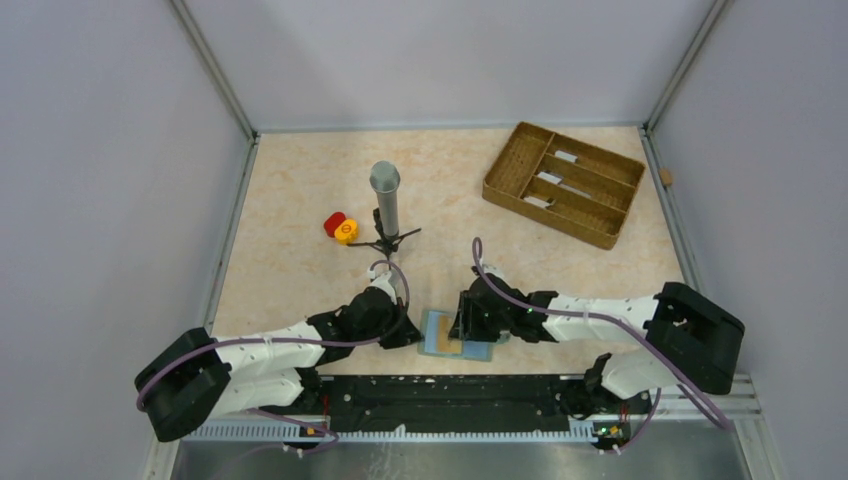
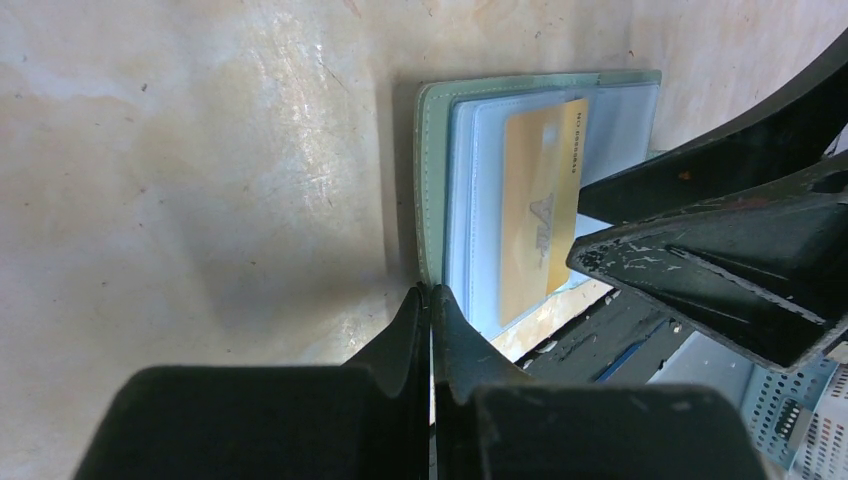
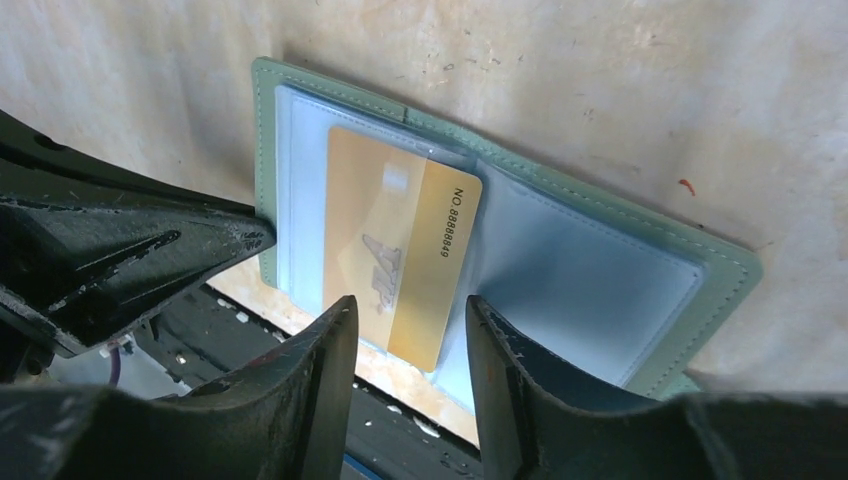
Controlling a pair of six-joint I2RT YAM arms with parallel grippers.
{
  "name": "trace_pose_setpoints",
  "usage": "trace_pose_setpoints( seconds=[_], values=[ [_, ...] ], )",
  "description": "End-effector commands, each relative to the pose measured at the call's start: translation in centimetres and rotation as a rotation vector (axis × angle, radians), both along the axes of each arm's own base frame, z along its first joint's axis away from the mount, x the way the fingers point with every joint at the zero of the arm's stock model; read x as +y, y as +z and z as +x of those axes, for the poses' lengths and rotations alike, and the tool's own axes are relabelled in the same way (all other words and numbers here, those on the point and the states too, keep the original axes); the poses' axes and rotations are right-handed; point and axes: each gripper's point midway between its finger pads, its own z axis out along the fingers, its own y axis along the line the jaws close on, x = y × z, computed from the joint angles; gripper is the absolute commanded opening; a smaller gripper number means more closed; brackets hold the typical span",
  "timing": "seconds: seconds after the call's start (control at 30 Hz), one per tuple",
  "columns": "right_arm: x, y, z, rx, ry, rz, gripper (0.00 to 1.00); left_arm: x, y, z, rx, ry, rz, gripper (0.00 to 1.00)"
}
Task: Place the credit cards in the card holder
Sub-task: Insert the credit card into the card holder.
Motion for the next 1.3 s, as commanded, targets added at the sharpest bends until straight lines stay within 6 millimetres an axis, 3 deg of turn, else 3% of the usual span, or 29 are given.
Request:
trace_pose_setpoints(
  seconds=[0.0, 0.5, 0.77, 0.83, 1.03, 1.13, 1.27],
  values=[
    [1.3, 0.0, -0.7, 0.036, 0.036, 0.007, 0.43, -0.2, 0.2, 0.0, -0.012, -0.008, -0.02, 0.0],
    [4.8, 1.6, 0.1, -0.003, 0.082, -0.001, 0.4, -0.4, 0.8, 0.1, -0.022, -0.002, -0.04, 0.0],
    [3.9, 2.0, 1.5, -0.067, 0.057, -0.099, 0.42, -0.7, 1.0, 0.2, -0.022, -0.006, -0.049, 0.0],
    [3.2, 2.4, 2.1, -0.1, 0.051, -0.136, 0.47, -0.4, 0.9, 0.3, -0.02, 0.009, -0.036, 0.11],
    [0.3, 5.9, 5.4, -0.223, 0.096, -0.226, 0.61, 1.6, 0.9, 1.2, -0.058, 0.073, 0.06, 0.57],
    [-2.1, 7.5, 8.0, -0.27, 0.119, -0.284, 0.66, 2.5, 1.5, 1.9, -0.096, 0.088, 0.095, 0.75],
    [-6.0, 9.2, 12.5, -0.314, 0.084, -0.337, 0.71, 3.7, 2.2, 3.0, -0.114, 0.081, 0.137, 0.92]
  ],
)
